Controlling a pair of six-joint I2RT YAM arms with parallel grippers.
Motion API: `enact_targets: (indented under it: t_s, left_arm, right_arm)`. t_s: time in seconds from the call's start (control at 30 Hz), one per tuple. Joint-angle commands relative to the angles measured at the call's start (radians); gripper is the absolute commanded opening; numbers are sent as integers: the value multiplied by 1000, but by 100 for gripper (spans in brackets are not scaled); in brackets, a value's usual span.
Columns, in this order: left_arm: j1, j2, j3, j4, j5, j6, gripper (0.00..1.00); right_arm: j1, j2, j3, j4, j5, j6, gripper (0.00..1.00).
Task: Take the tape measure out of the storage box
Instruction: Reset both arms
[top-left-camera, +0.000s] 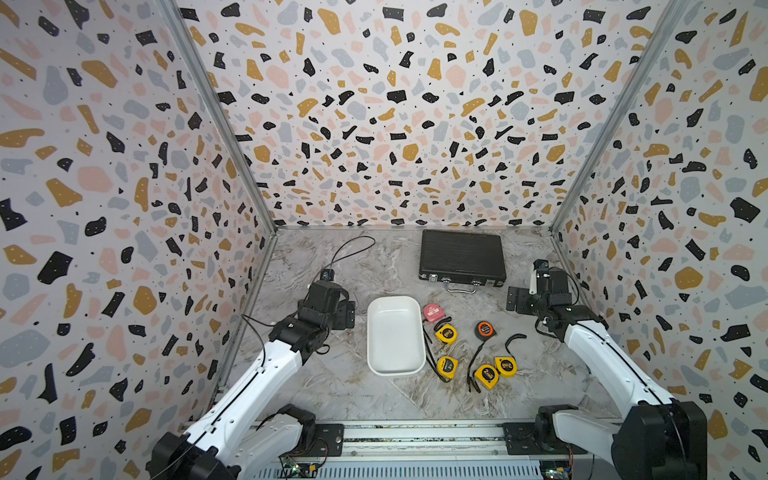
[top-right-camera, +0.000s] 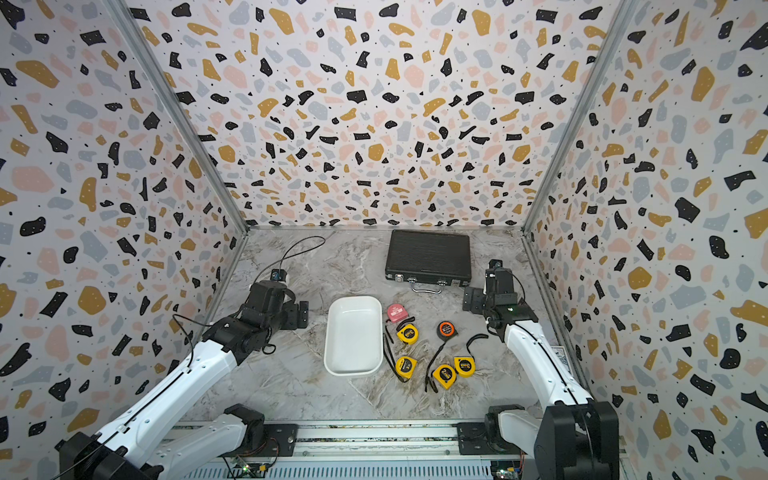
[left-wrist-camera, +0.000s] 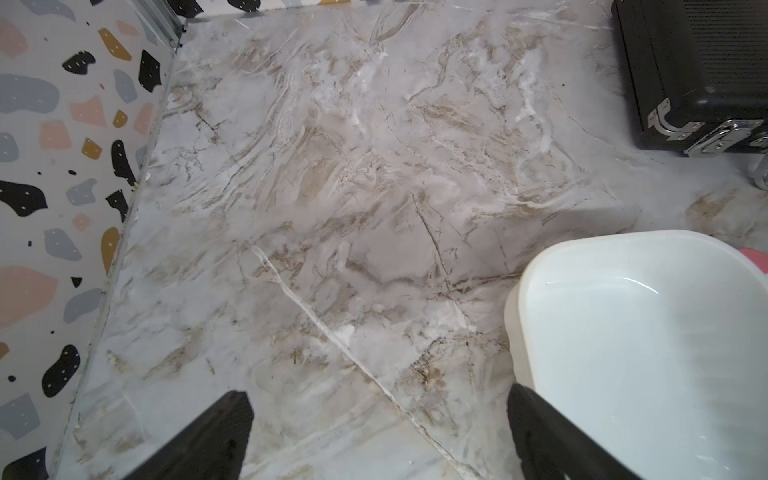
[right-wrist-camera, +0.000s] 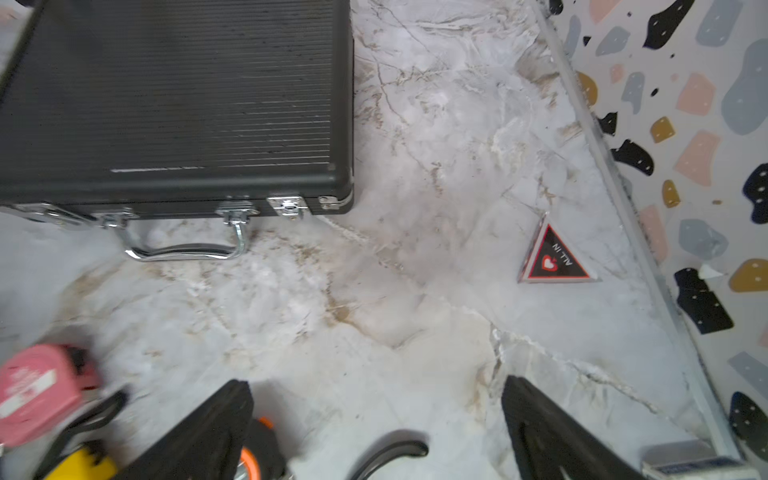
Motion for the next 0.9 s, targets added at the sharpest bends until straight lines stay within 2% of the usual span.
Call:
enact_targets:
  t_s: [0.0, 0.17, 0.37, 0.57, 0.7, 0.87]
  left_arm:
    - [38, -47, -70, 213, -26, 128, 100]
    - [140, -66, -187, 386, 16, 228, 100]
    - [255, -12, -267, 561, 86, 252, 100]
    - [269, 97, -343, 820, 230, 250, 100]
    - [278, 209, -386, 1026, 250, 253, 100]
    - [290, 369, -396, 1193, 298, 263, 100]
  right_arm:
    - [3, 23, -79, 240, 107, -97, 99]
    - [0, 98, -200, 506, 112, -165, 99]
    - [-5, 176, -285, 770, 122, -202, 99]
    - [-12, 277, -359, 1029, 130, -209, 99]
    - [-13, 362, -404, 1191, 133, -214, 99]
    - [-17, 364, -422, 1219, 126, -212, 99]
